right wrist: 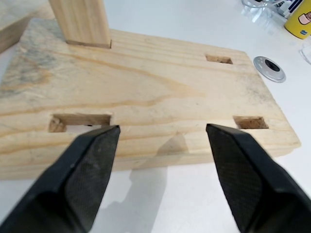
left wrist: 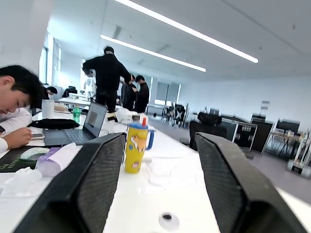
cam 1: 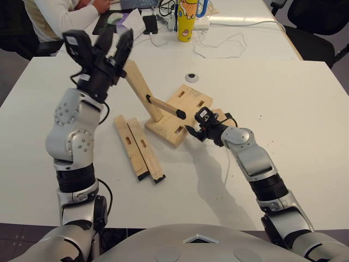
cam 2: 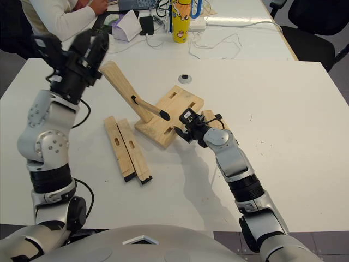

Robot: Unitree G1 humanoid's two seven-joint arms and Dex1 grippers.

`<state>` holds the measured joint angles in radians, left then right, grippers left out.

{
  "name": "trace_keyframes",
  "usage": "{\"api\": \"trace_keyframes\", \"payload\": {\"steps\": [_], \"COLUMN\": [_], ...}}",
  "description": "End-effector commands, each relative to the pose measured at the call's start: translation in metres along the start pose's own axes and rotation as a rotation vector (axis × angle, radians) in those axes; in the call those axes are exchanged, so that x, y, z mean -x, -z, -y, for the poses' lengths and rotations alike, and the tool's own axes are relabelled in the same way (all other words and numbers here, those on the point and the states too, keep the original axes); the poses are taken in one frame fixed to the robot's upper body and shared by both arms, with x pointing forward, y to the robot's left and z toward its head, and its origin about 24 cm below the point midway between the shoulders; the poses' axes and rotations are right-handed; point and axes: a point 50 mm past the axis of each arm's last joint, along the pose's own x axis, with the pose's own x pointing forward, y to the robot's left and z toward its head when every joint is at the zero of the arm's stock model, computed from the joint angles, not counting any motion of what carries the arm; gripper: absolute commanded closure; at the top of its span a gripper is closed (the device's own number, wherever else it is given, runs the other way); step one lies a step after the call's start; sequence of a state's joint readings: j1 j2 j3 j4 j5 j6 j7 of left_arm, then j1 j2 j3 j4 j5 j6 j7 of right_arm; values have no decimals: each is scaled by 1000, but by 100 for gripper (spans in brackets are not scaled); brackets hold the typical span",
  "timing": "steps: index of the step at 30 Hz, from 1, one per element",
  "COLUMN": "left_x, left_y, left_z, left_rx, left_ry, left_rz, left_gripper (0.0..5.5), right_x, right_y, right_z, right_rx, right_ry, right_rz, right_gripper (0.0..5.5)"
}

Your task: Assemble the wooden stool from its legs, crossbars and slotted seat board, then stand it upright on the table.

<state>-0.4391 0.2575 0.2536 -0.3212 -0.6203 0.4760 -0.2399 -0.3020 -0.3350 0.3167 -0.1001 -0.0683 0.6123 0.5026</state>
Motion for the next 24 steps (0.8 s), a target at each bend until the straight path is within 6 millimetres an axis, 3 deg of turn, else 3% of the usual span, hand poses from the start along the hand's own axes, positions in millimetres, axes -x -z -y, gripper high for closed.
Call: {"api": "trace_keyframes", "payload": {"steps": [1,3,5,8,14,24], "left_x": [6,13,30,62,118,142], "left_y": [-16,-14,7,41,87,117], "left_z": [-24,-40,-64,-91,-76,-66], "left_rx": [70,150,258,262,148,-68], "left_ry": [-70,-116,-176,-270,-121,-40], "left_rz": [47,23,-100,-330,-834,-1088], "left_gripper": [282,282,282,282,282,282], "right_x": [3,3,3,3,5,5], "right_y": [3,3,3,3,7,6], "right_z": [2,2,3,2,1,2], "right_rx": [-15,-19,-23,-29,-37,-30], "right_ry": [11,16,21,26,34,28], "right_rz": [-2,-1,-1,0,-7,-6], "right_gripper": [220,220,220,220,220,220]}}
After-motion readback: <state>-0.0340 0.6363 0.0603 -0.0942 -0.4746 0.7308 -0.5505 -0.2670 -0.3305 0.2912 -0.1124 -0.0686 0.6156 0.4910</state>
